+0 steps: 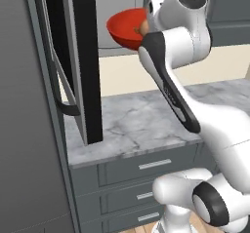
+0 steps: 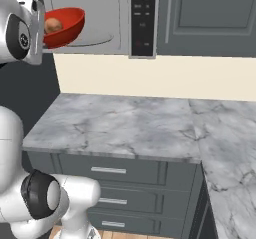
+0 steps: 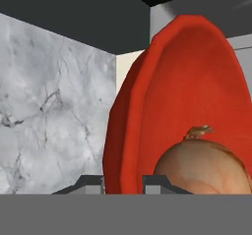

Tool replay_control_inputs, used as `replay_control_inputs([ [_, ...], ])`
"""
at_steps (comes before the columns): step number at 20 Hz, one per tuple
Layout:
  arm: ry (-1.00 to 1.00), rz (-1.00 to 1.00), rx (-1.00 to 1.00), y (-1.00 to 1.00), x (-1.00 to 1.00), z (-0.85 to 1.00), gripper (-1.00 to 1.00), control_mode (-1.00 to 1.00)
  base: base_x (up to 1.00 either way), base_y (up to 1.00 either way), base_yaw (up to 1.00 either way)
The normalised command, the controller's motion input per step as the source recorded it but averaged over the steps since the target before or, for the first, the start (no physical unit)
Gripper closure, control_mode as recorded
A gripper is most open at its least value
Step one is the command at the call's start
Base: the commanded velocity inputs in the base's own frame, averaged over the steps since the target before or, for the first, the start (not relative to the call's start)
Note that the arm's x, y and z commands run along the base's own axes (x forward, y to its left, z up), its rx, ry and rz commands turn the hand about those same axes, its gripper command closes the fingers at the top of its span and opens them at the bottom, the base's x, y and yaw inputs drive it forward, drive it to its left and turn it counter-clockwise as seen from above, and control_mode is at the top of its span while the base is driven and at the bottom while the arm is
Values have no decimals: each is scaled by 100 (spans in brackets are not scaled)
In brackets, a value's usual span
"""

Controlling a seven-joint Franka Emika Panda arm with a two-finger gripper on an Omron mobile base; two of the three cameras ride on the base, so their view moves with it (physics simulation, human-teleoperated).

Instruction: Pick the onion from the sink and place it in the bowl. Then pick the bowl and place it in the microwave. Then close the microwave door and press the start button.

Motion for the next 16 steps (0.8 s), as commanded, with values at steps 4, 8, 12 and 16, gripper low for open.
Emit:
replay_control_inputs([
  [4,0,0,4,11,77,-1,100,-100,0,0,0],
  [8,0,0,1,0,66,-20,100,-100,0,0,0],
  [12,0,0,0,1,69,-21,100,-100,0,0,0],
  [16,0,0,0,9,54,-21,100,-100,0,0,0],
])
